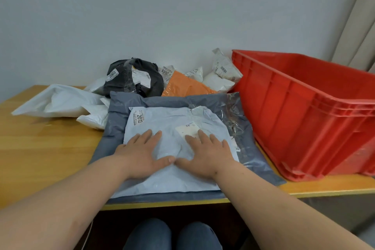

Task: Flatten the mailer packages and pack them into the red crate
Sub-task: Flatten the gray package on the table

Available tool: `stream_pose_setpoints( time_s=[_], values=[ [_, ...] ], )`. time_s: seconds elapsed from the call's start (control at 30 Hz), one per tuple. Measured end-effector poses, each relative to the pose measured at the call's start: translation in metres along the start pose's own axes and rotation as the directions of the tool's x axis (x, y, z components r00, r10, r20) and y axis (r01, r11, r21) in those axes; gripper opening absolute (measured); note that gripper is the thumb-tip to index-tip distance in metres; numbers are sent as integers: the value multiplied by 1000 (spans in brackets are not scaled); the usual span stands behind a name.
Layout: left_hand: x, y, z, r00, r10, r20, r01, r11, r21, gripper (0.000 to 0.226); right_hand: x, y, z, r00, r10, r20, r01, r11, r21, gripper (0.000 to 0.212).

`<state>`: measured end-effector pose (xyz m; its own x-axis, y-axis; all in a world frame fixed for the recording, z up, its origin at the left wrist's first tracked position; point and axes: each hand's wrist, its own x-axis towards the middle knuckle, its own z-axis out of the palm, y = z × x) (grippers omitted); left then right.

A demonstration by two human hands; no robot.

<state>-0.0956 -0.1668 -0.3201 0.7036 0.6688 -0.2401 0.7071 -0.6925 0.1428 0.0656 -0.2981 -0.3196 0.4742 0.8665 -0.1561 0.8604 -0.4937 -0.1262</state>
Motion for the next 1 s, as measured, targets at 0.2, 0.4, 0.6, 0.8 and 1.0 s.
stream_pose_setpoints(
  time_s=[0.2,0.4,0.6,0.8,1.0],
  values=[
    [-8,-7,22,995,57,77,-62,996,63,136,-11,16,23,997,-9,73,16,996,-93,112],
    [-8,-7,34,997,60,45,-63,996,66,134,-11,18,33,999,-25,25,27,996,-87,110],
    [-10,-6,37,999,47,25,-49,998,49,129,-12,19,37,999,-30,-15,28,995,-92,108],
    [-13,0,21,997,30,66,-38,991,130,131,-9,13,18,997,-22,70,29,993,-111,106],
    [9,18,-8,982,31,-186,-24,999,40,85,20,-4,-5,966,-54,-251,32,995,-89,66]
  ],
)
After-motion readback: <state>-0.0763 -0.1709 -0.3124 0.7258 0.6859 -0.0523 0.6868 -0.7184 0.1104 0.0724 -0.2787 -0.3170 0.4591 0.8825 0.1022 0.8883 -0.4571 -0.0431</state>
